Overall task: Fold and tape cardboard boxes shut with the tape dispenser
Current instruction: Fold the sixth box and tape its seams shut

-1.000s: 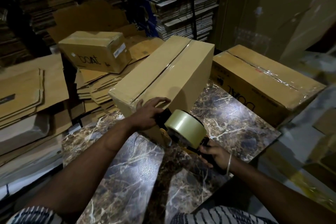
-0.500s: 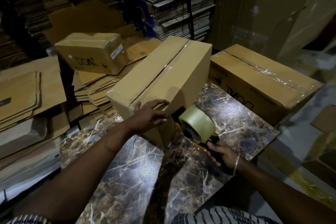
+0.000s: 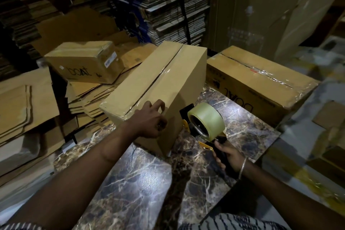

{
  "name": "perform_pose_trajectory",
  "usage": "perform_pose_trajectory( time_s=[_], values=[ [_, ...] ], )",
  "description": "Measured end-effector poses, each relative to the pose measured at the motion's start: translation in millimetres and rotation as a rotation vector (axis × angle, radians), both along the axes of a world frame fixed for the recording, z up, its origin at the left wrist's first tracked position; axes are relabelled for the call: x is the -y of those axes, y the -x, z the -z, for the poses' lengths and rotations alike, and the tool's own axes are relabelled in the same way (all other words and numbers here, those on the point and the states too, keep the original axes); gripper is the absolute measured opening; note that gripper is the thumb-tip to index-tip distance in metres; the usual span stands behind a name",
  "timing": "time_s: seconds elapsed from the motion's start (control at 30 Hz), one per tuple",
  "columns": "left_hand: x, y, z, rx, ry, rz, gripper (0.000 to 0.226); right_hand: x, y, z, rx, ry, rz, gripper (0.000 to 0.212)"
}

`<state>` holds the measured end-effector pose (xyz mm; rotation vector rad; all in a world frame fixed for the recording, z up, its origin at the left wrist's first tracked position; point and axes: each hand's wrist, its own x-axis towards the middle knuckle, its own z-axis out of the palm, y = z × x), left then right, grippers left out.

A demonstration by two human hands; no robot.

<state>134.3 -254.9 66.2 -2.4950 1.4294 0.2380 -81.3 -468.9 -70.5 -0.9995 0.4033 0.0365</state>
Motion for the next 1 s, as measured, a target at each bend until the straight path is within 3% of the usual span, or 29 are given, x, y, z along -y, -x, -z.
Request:
perform_pose_trajectory(
  time_s=[0.03,0.13,0.33,0.47,0.67,0.9,1.0],
  values=[
    [1.5,-1.0,-0.3,-0.003,-0.039,-0.001,0.013,0.4,-1.3,-0.5,0.005,0.008,0.007,0.063],
    [11.4,-3.5,-0.2,-0.003,-0.081,-0.079,0.059,1.5,-4.4,-3.5,0.022,0.02,0.014,0.067],
    [2.5,-9.4,10.8,-0.041,0.021,-0.16,0.098,4.7,-6.1,-22.3,0.047,-0.024,-0.041,0.071],
    [-10.0,-4.6,34.5,-0.08,0.186,-0.179,0.091,4.9,-12.4,-36.6,0.065,-0.049,-0.078,0.079],
    [-15.9,1.5,35.9,-0.191,0.282,-0.236,0.092,0.1,-34.6,-58.9,0.122,0.005,-0.127,0.079],
    [-79.5,36.2,37.1,-0.218,0.51,-0.189,0.073,-35.8,-73.1,-100.1,0.117,-0.118,-0.279,0.085],
    [-115.1,58.2,32.6,-0.271,0.609,-0.096,0.065,-64.9,-86.2,-113.5,0.171,-0.026,-0.347,0.069]
  ],
)
